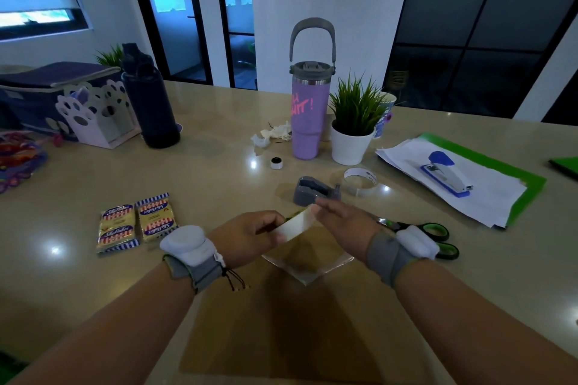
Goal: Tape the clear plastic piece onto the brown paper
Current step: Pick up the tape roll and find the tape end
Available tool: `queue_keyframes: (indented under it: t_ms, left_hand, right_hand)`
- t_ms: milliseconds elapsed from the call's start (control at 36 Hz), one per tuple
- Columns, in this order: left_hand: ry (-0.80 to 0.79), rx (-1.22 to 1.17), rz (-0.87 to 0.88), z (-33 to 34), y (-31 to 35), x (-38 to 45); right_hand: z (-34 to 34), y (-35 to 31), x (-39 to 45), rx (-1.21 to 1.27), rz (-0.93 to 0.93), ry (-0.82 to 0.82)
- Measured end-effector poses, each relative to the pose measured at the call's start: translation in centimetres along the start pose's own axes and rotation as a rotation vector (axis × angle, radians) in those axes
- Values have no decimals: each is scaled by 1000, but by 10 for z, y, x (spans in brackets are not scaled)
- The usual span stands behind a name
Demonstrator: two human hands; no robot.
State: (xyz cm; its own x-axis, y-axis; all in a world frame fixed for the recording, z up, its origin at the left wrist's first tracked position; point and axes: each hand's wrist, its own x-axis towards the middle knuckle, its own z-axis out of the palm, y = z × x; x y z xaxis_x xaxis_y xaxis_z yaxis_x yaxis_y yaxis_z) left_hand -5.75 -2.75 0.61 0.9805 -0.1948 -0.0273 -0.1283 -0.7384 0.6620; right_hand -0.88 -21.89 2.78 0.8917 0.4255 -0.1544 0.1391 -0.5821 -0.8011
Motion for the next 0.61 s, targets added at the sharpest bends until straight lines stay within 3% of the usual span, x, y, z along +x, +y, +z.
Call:
queue_keyframes:
  t_ms: [417, 611]
  left_hand:
    - [34, -39, 21, -5, 5, 0]
    - [-138, -670, 34, -10, 8, -7]
  right_hand:
    - [13, 3, 0, 50, -79, 23]
    - [8, 4, -5, 361, -96, -75]
